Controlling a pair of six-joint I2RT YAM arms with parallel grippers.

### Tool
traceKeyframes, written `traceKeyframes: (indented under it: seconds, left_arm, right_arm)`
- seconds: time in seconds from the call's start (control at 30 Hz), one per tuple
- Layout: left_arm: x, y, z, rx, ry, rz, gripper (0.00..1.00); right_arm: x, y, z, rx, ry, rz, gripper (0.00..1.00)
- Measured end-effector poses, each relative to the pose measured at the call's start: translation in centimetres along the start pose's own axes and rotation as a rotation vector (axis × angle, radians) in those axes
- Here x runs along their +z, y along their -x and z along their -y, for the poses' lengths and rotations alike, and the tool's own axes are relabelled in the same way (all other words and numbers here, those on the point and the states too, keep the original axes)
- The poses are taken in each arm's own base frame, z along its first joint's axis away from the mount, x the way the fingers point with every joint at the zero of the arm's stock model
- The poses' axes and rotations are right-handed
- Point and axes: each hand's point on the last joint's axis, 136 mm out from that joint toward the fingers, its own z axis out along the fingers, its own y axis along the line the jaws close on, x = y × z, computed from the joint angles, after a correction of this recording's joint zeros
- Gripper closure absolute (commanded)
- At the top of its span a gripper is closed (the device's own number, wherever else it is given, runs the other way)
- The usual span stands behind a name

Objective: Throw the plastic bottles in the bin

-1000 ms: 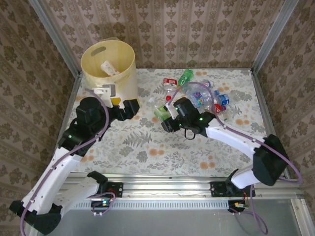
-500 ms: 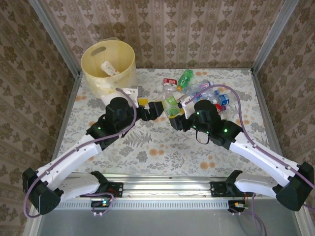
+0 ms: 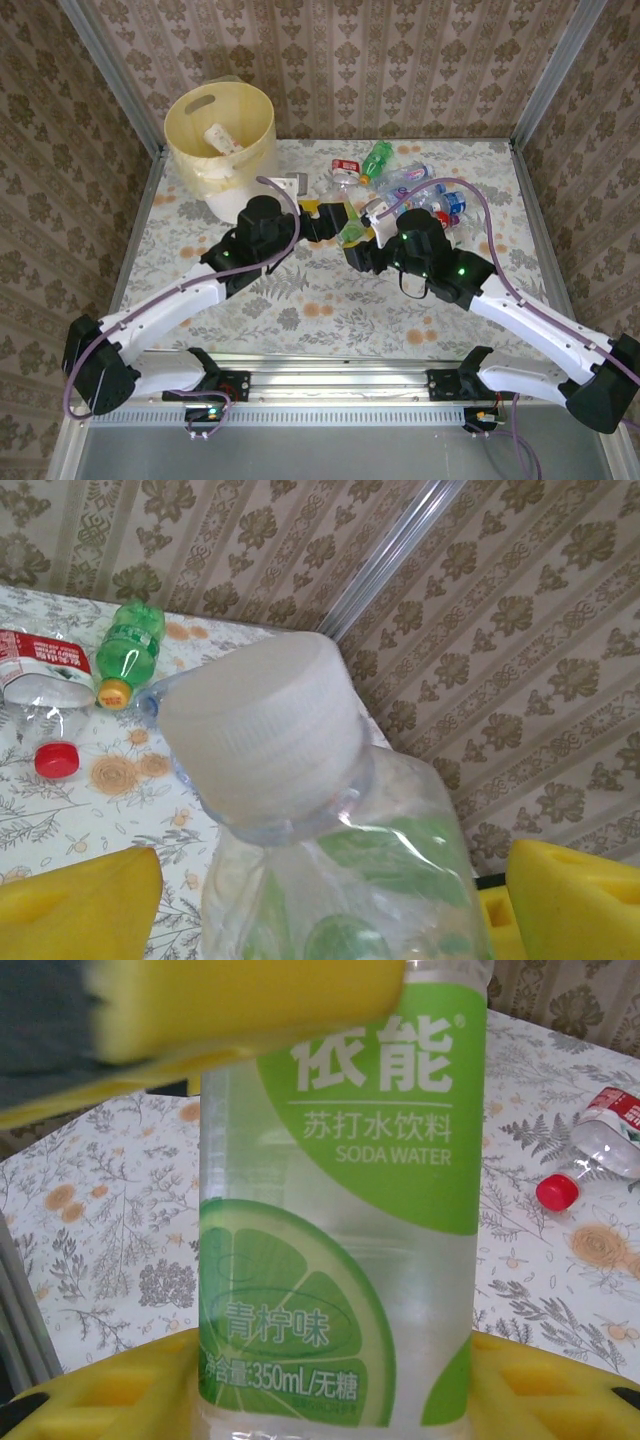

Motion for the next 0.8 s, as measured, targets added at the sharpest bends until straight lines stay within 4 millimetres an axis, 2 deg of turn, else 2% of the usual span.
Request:
traceKeyframes:
  seconds: [0.33, 0.63, 0.8]
  left_arm:
    - [0.29, 0.09, 0.77, -0.044, -0.046, -0.002, 0.40]
    - [0.30, 0.23, 0.72, -0.058, -0.060, -0.007, 0.53]
    - [0.24, 0.34, 0.62, -0.060, -0.068, -0.012, 0.56]
  right_arm:
    - [-0.31, -0.14, -0.36, -0.003, 0.015, 0.004, 0.47]
    - [-0.30, -0.15, -0.32, -0.007, 0.013, 0.004, 0.34]
    - [-0.32, -0.16, -0.50, -0.026, 0.021, 0.004, 0.18]
